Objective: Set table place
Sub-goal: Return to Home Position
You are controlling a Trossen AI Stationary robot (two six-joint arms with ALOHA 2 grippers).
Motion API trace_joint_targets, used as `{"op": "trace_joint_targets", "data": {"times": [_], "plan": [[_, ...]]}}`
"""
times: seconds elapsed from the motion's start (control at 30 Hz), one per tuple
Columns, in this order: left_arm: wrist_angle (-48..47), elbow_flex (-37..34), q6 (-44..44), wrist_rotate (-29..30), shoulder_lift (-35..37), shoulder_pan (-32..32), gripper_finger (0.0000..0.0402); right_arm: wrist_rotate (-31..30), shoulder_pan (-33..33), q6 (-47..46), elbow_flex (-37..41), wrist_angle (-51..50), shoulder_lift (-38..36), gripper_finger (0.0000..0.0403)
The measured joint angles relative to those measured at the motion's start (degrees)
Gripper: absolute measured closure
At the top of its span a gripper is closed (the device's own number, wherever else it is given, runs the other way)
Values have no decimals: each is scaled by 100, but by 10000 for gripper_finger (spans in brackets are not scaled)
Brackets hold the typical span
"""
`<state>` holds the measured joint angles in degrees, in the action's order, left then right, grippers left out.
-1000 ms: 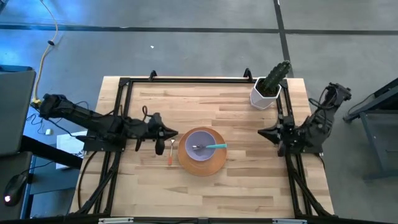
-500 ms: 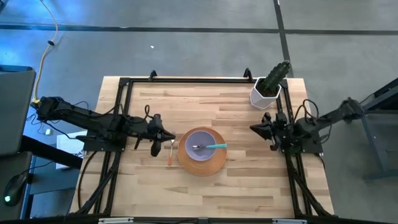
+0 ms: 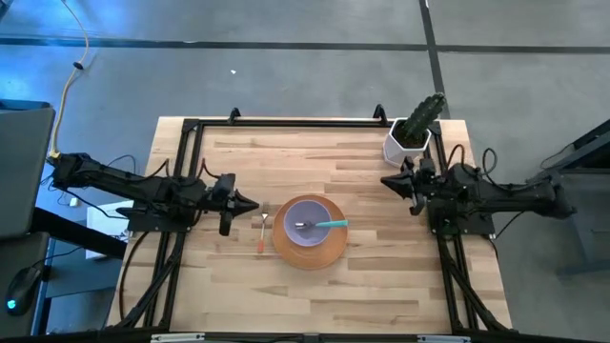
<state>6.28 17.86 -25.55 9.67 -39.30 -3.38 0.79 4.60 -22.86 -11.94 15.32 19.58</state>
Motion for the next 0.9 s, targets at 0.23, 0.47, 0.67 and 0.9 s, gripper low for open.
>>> {"op": "trace_joint_targets", "data": {"times": [0.23, 0.47, 0.67, 0.9], "plan": [[61, -187, 99, 44, 141, 0, 402, -349, -358, 133, 25, -684, -896, 403], [2116, -1086, 579, 41, 139, 0, 402, -656, -775, -42, 776, -608, -1760, 403], [3196, -1702, 568, 41, 155, 0, 401, -677, -830, -82, 1115, -269, -1891, 403], [2946, -1737, 413, 81, 174, 0, 401, -1000, -827, 43, 1113, -353, -1903, 403]]}}
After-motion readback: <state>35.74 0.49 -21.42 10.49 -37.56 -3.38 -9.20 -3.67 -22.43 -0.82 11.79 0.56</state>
